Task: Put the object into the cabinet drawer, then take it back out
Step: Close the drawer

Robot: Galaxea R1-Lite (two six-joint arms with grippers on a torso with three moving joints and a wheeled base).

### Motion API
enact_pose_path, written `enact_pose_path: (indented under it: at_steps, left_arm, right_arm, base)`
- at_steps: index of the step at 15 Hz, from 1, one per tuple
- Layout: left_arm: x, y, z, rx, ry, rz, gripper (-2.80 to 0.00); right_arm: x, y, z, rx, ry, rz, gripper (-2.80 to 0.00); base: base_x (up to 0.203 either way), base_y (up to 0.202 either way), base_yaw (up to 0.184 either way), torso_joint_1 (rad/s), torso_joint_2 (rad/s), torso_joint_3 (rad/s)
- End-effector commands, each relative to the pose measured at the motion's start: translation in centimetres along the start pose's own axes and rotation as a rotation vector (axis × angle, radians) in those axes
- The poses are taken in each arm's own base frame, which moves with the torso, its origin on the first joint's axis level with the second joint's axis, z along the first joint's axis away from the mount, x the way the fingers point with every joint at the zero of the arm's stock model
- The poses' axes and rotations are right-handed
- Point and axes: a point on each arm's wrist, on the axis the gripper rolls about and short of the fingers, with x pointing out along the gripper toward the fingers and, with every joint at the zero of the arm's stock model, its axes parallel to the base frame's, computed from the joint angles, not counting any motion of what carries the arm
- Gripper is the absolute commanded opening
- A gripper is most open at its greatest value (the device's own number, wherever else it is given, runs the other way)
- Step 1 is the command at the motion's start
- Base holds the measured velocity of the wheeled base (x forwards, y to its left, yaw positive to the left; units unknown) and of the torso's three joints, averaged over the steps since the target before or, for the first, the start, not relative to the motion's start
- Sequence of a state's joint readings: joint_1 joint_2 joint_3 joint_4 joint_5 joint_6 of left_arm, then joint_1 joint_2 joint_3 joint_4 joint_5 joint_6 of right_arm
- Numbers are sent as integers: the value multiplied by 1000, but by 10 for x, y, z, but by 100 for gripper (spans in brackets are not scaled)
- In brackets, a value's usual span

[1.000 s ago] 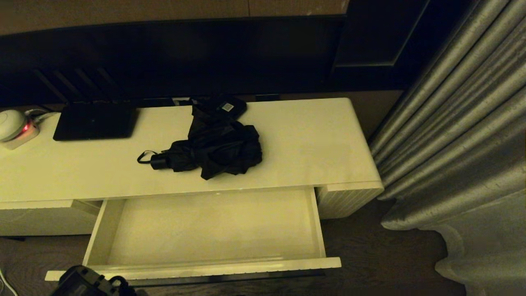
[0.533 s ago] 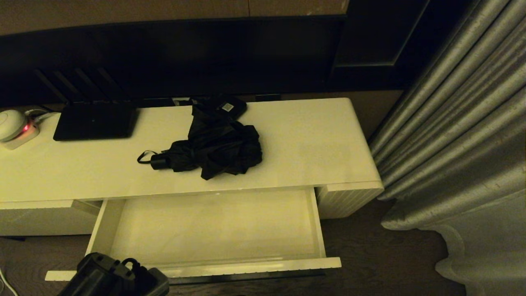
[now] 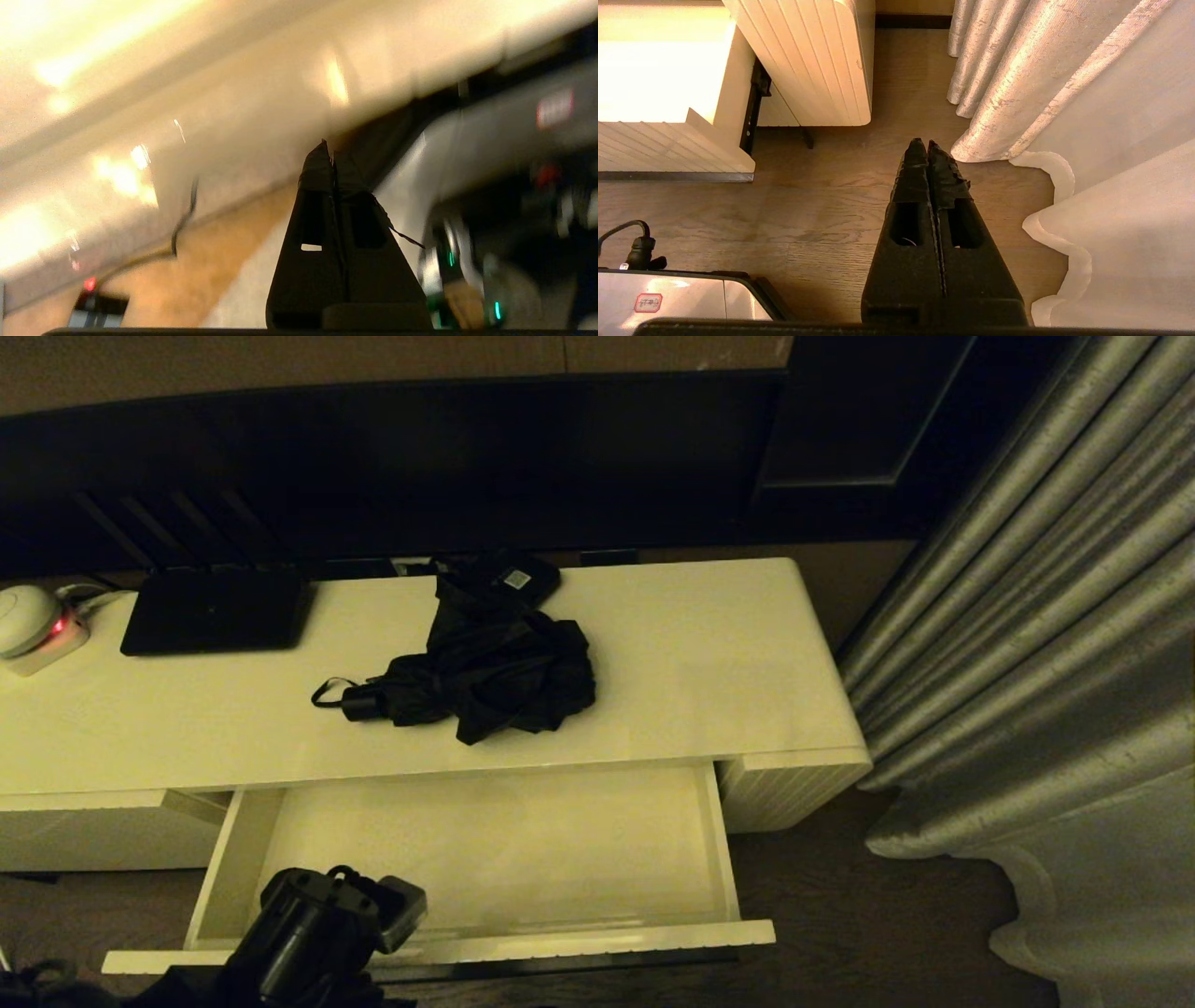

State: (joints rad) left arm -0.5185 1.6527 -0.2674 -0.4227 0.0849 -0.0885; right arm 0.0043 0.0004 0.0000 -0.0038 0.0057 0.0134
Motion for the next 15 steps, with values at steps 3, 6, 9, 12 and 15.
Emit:
enact_pose_path:
  at_steps: [3, 6, 9, 12, 15]
  left_arm:
    - [6, 1, 8, -14, -74, 83, -280]
    - [6, 1, 14, -20, -137, 104, -280]
    - [12, 1, 20, -24, -184, 135, -280]
    - [28, 0, 23, -38, -240, 178, -280]
    - [42, 0, 28, -67, -327, 224, -280]
  right_arm:
    - [0, 0, 0, 0, 2, 1, -280]
    - [0, 0, 0, 0, 3, 1, -280]
    - [0, 0, 0, 0, 0, 1, -280]
    - [0, 0, 0, 0, 0, 1, -280]
    - [0, 0, 0, 0, 1, 1, -280]
  base:
    - [0, 0, 0, 0, 0, 0]
    - [0, 0, 0, 0, 0, 0]
    - [0, 0, 0, 0, 0, 0]
    - [0, 0, 0, 0, 0, 0]
    - [0, 0, 0, 0, 0, 0]
